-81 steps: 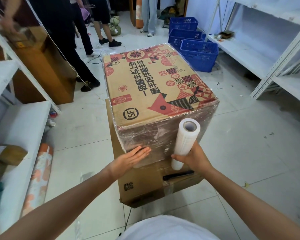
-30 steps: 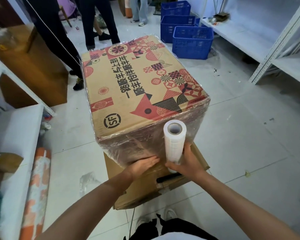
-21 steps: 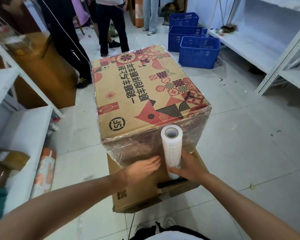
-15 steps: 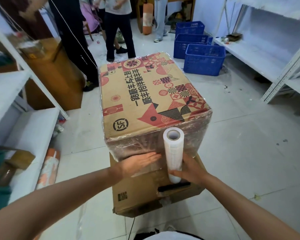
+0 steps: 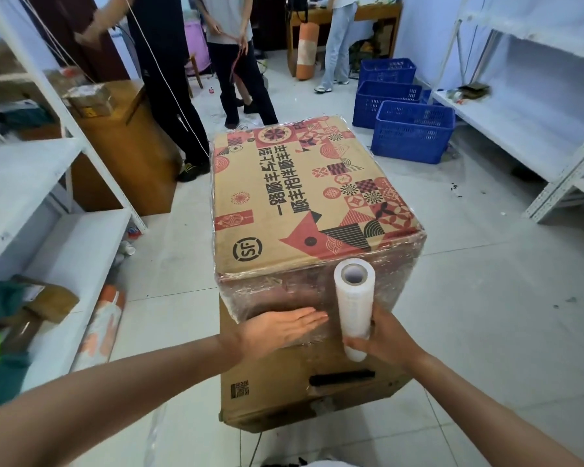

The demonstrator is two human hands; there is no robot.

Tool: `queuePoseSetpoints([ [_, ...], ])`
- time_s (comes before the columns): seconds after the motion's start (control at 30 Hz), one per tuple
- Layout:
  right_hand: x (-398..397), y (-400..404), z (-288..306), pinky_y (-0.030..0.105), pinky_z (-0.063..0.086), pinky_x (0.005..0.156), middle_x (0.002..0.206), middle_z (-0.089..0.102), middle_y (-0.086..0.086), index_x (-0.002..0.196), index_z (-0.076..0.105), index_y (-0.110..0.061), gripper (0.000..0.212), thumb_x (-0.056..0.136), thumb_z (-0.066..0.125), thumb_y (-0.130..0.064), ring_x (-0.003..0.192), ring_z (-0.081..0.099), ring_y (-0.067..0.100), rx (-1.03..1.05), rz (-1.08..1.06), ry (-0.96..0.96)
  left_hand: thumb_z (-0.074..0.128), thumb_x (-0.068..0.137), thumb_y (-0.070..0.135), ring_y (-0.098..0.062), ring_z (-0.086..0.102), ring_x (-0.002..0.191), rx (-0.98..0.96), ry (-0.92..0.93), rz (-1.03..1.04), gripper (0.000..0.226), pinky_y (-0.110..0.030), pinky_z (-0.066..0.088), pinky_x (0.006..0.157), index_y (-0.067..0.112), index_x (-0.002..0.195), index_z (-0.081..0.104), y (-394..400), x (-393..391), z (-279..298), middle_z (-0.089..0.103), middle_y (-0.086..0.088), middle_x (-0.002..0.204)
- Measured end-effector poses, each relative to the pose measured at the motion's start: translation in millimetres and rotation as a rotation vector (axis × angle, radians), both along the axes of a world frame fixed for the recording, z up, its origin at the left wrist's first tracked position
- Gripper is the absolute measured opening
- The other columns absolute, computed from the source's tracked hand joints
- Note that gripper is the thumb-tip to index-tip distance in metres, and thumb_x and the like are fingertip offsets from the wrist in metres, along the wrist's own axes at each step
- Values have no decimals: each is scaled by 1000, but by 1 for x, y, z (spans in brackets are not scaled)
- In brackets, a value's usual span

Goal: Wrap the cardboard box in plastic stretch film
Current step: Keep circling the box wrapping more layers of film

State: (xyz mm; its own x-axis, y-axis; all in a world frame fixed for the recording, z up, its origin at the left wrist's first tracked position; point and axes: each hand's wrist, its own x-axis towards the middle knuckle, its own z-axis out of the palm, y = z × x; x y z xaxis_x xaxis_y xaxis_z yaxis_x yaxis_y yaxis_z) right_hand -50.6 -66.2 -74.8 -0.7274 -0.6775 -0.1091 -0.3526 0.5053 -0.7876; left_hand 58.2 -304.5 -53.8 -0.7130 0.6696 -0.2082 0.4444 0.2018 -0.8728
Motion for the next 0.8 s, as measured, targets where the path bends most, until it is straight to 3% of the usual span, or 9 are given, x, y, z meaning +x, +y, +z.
queuePoseSetpoints([
  [0.1,-1,3,-3,40,47,100,128,52,-12,137,34,-25,84,69,82,-39,119,51,16,-5,-3,-12,45,94,28,-17,20,142,129,27,73,63,-40,5,118,11,148,18,-6,-4,9,22,-2,155],
  [0.17,-1,0,-3,37,47,99,125,51,-15,138,34,-27,84,69,81,-39,118,51,13,-17,4,-12,36,97,24,-15,20,142,93,0,64,56,-33,12,116,16,150,20,-13,-6,13,18,1,156],
  [0.23,-3,-3,-3,33,46,98,126,50,-17,139,32,-28,85,70,80,-39,117,49,10,-29,10,1,13,101,18,-14,19,142,31,7,51,48,-29,17,115,16,149,20,-19,-6,17,17,3,156],
  [0.3,-4,-5,-2,29,45,96,126,48,-21,138,31,-32,83,71,80,-41,116,47,5,-38,17,-3,-9,96,4,-12,20,141,19,47,43,62,-27,18,115,17,149,21,-17,-5,27,16,6,155],
  [0.4,-4,-3,-3,20,43,93,122,44,-31,133,29,-40,80,71,79,-43,112,46,-2,-37,30,-14,-3,93,16,-14,14,142,56,64,37,58,-29,13,115,15,148,18,-14,0,40,9,0,153],
  [0.5,-3,2,-4,8,40,86,120,42,-37,132,31,-41,78,70,79,-43,109,46,-8,-49,17,-22,29,96,38,-25,0,141,129,79,34,60,-34,6,115,8,146,13,-20,5,60,2,-12,152],
  [0.57,-3,4,-4,4,41,81,119,43,-37,134,33,-37,79,71,80,-41,108,47,-7,-53,15,-36,38,95,43,-31,-5,140,104,129,83,68,-39,1,115,5,147,14,-23,10,74,1,-18,152],
  [0.67,-5,3,-3,9,43,85,121,46,-31,137,34,-30,80,72,80,-37,112,48,-2,-57,25,-48,27,95,43,-37,-10,141,34,200,137,75,-47,-9,116,-6,147,2,-31,13,81,-6,-24,153],
  [0.8,-5,-1,-2,29,46,98,131,48,-16,140,32,-26,82,73,79,-36,120,47,6,-53,56,-36,19,94,37,-41,-16,141,2,180,185,75,-51,-15,114,-12,143,-7,-40,18,86,-16,-31,151],
])
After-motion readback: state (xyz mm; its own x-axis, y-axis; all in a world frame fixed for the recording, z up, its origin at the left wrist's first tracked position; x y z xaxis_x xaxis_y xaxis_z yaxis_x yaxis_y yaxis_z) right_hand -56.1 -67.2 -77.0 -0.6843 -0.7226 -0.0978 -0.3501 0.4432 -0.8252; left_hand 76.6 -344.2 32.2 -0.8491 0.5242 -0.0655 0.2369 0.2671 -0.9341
